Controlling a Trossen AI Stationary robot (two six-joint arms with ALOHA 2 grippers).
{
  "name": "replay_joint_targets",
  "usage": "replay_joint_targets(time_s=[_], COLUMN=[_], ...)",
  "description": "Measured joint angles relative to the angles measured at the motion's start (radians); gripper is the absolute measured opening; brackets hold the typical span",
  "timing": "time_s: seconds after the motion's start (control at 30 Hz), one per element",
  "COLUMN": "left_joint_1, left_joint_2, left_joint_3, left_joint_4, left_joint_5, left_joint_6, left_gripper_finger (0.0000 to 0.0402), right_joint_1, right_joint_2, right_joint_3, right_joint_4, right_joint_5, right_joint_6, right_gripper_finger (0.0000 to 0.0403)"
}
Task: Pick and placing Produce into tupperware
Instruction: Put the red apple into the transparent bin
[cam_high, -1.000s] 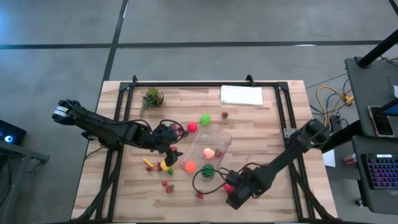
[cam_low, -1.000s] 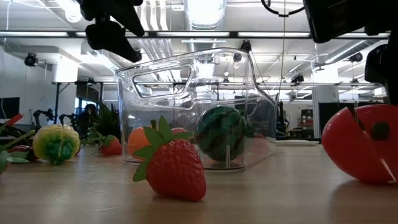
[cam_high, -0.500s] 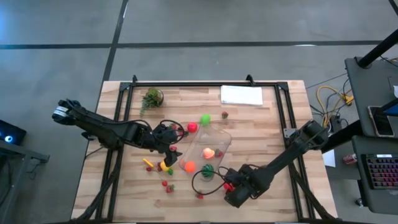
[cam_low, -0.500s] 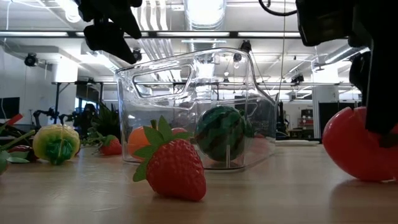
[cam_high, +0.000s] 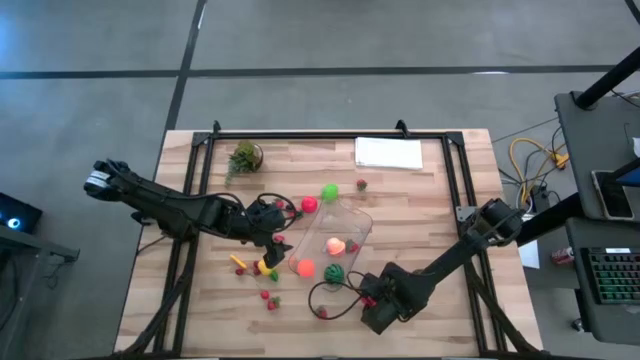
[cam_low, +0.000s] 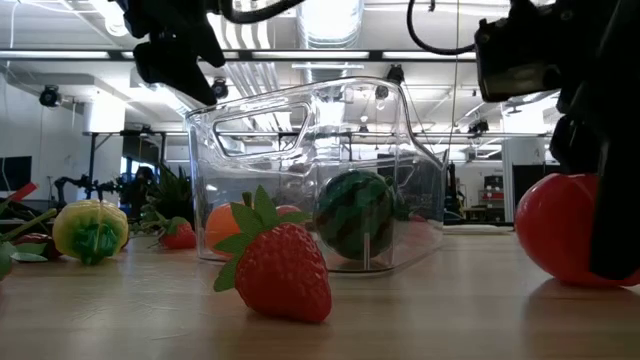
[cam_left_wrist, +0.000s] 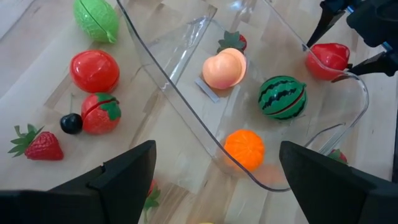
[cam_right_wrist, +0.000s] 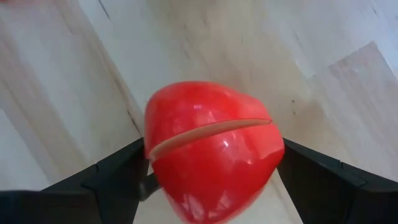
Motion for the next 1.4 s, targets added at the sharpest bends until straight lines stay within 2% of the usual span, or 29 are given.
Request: replay_joint_targets(time_s=[0.3, 1.0, 1.27, 1.4], left_joint_1=[0.0, 0.0, 0.0, 0.0], left_joint_2=[0.0, 0.0, 0.0, 0.0], left_joint_3=[-0.004, -0.004, -0.004, -0.004], left_joint_4=[0.0, 0.0, 0.0, 0.0], left_joint_5=[0.0, 0.001, 0.002, 0.002], left_joint_6=[0.0, 0.0, 0.0, 0.0], left_gripper_finger=[0.0327, 0.0327, 0.0327, 0.0327], right_joint_1=[-0.001, -0.001, -0.001, -0.001], right_joint_2=[0.004, 0.004, 0.004, 0.001], right_joint_3=[0.0, 0.0, 0.0, -0.001], right_joint_4=[-0.004, -0.004, -0.004, -0.004], right_joint_5=[0.041, 0.053, 0.053, 0.053], right_joint_6=[-0.013, -0.019, -0.017, -0.017], right_gripper_finger=[0.0329, 0.0326, 0.0278, 0.0269])
